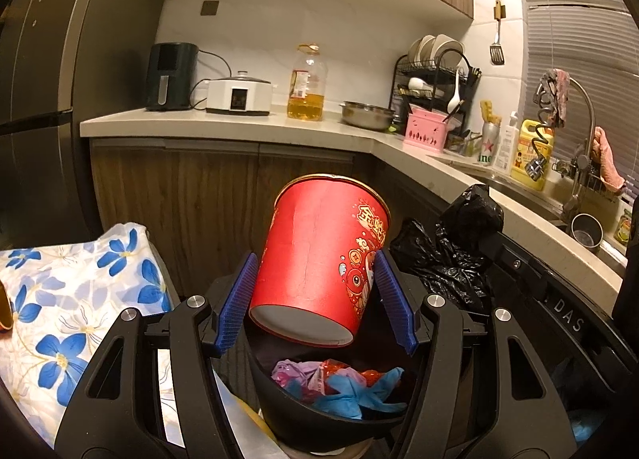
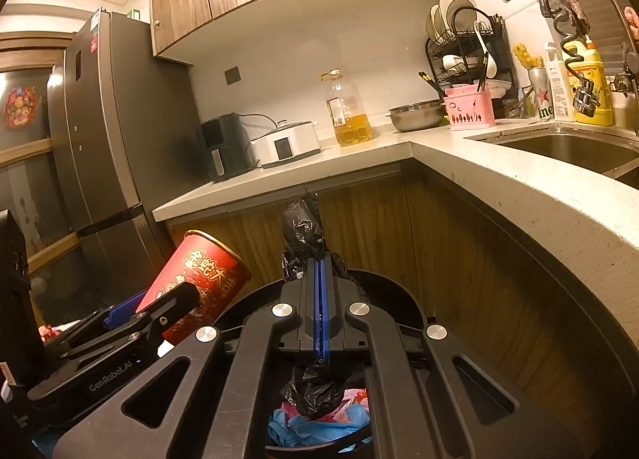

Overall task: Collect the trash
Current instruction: 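Open both tools to drop the cup and bag into the bin, then move both tools back over the remaining cup and wrapper on the sheet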

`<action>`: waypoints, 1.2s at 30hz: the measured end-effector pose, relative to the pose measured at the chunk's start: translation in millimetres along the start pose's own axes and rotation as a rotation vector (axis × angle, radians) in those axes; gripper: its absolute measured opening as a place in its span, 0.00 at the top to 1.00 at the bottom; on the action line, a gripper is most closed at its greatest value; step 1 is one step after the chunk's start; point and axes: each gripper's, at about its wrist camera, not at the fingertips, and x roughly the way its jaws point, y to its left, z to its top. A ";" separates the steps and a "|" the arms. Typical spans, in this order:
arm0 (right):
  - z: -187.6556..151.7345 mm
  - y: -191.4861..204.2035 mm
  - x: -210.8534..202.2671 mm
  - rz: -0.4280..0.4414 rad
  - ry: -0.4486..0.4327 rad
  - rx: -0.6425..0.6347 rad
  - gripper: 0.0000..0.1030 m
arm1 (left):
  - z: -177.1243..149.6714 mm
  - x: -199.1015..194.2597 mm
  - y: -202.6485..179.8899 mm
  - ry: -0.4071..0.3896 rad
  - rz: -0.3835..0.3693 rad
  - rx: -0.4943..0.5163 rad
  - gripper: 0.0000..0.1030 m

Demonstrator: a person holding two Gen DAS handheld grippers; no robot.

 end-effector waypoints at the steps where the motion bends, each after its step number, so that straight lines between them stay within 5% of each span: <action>1: -0.1 -0.8 0.9 0.001 0.003 0.001 0.98 | -0.7 1.6 0.3 0.004 -0.002 -0.002 0.42; 8: -0.6 -2.9 6.1 0.003 0.021 0.001 0.98 | -3.6 7.8 0.9 0.023 -0.007 -0.010 0.42; 13: -1.1 -5.1 6.1 0.004 0.027 0.011 0.66 | -6.4 9.4 1.3 0.036 -0.002 -0.002 0.35; 18: -1.4 -7.2 4.1 -0.002 0.030 0.017 0.64 | -9.5 6.6 11.1 0.045 0.034 -0.036 0.25; 36: -4.2 30.3 -19.9 0.029 0.024 -0.018 0.23 | -22.1 -64.8 56.5 -0.009 0.243 -0.058 0.08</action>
